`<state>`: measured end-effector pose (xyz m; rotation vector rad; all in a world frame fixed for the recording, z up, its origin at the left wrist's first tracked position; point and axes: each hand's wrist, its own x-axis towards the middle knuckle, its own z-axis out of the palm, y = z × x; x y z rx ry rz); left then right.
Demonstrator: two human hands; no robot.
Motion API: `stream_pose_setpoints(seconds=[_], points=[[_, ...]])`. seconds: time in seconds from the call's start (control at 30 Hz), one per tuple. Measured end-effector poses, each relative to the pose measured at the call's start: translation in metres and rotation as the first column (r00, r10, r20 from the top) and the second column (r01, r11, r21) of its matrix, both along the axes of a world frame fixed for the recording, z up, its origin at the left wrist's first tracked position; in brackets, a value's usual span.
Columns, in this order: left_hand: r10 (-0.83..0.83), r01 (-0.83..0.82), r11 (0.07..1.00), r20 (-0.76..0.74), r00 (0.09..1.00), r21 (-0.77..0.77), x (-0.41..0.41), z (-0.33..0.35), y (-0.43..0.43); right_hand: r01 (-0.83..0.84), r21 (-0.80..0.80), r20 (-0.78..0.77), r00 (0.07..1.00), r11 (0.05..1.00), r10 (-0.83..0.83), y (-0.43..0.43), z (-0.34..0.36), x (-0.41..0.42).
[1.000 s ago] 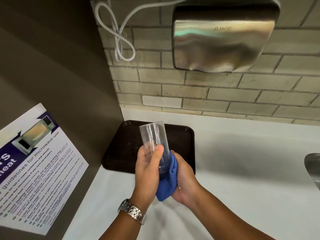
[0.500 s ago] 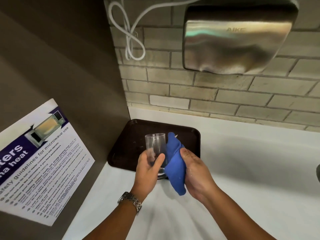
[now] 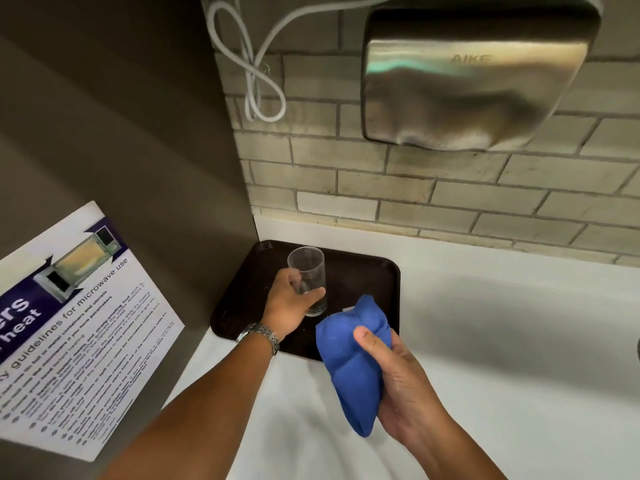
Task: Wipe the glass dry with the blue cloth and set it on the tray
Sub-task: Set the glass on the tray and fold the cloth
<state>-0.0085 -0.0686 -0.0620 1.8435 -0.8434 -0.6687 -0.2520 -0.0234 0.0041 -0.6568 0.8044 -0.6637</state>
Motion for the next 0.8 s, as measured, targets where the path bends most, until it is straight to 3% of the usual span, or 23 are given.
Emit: stream_pose_setpoints(seconds=[0.2,0.4,0.5,0.6,0.67,0.73,0.8], points=[[0.020,-0.020,0.997,0.008,1.000,0.074,-0.005,-0.010,-0.004,0.017,0.010,-0.091,0.996,1.000,-0.016,0.004,-0.009,-0.005],[0.046,-0.037,0.989,-0.062,0.997,0.146,-0.009,-0.009,0.002,0.020,-0.016,-0.073,0.997,1.000,-0.021,-0.005,-0.006,-0.006],[0.236,-0.211,0.959,-0.114,0.965,0.190,-0.019,-0.005,0.024,0.015,-0.020,-0.012,1.000,1.000,-0.015,-0.013,-0.003,-0.006],[0.412,-0.393,0.911,-0.298,0.861,0.126,-0.049,0.003,0.055,0.027,0.004,0.034,0.999,1.000,-0.027,-0.021,-0.005,-0.006],[0.284,-0.259,0.958,-0.523,0.804,0.121,-0.070,0.006,0.070,0.032,0.024,0.063,0.997,0.999,-0.034,-0.025,-0.006,-0.005],[0.001,0.007,1.000,-0.730,0.684,0.009,-0.090,0.013,0.081,0.025,0.035,0.087,0.996,0.999,-0.028,-0.026,-0.006,-0.003],[-0.183,0.116,0.983,-0.790,0.585,-0.142,-0.105,0.020,0.087,0.017,0.053,0.093,0.995,0.998,-0.022,-0.025,-0.008,-0.002]])
